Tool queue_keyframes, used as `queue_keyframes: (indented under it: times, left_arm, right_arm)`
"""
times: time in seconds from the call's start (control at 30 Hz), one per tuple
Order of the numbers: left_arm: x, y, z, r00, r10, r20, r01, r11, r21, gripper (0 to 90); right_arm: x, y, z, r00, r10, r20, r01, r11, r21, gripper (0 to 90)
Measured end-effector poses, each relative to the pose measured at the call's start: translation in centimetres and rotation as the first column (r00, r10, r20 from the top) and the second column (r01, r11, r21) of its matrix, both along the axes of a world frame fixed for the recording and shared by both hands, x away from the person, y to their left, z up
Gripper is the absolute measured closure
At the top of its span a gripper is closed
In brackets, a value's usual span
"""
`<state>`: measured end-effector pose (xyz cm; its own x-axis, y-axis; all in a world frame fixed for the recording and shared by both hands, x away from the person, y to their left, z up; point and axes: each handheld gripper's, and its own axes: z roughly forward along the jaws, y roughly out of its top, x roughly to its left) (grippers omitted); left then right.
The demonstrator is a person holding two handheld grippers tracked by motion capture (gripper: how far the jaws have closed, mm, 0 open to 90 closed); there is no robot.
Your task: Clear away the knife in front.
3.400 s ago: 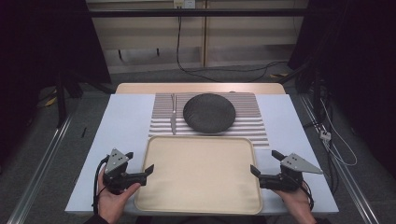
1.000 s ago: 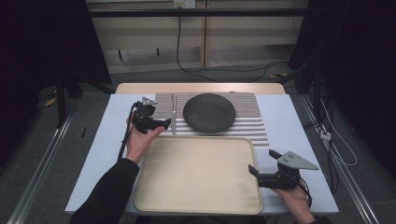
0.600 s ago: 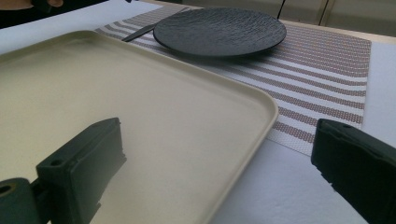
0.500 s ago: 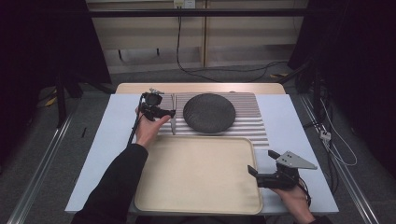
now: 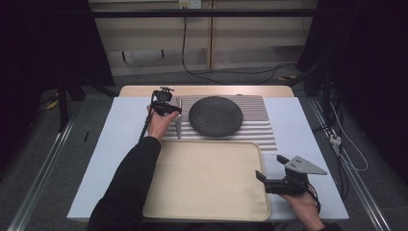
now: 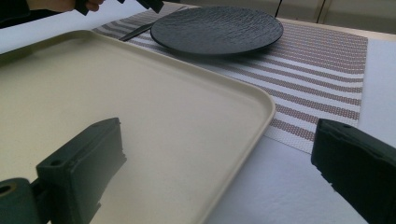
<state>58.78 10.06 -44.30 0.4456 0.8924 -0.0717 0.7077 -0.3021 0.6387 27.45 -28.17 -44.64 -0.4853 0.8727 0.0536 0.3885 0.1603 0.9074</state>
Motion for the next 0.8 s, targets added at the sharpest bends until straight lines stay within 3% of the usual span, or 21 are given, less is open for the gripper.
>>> queue_keyframes:
  times: [0.27, 0.43, 0.6, 0.8]
  left_arm:
    - [0.8, -0.5, -0.9, 0.9998, 0.003, -0.018, -0.003, 0.9998, -0.022, 55.4]
    - [1.0, -1.7, -1.1, 0.9996, -0.018, -0.021, 0.018, 0.9991, 0.039, 62.6]
    - [1.7, -2.1, -1.1, 0.9995, -0.004, -0.032, 0.005, 0.9993, 0.038, 71.3]
    - [2.0, -2.4, -1.0, 0.9987, 0.016, -0.048, -0.014, 0.9991, 0.041, 73.8]
  right_arm:
    - [0.2, 0.1, -0.1, 1.0, 0.003, -0.007, -0.003, 1.0, 0.004, 2.4]
    - [0.3, 0.0, -0.1, 0.9999, 0.006, -0.012, -0.006, 1.0, 0.019, 2.4]
    - [0.3, 0.1, -0.1, 0.9999, 0.011, -0.013, -0.01, 1.0, 0.023, 2.4]
    - [0.4, 0.1, -0.1, 0.9998, 0.011, -0.014, -0.011, 1.0, 0.018, 2.4]
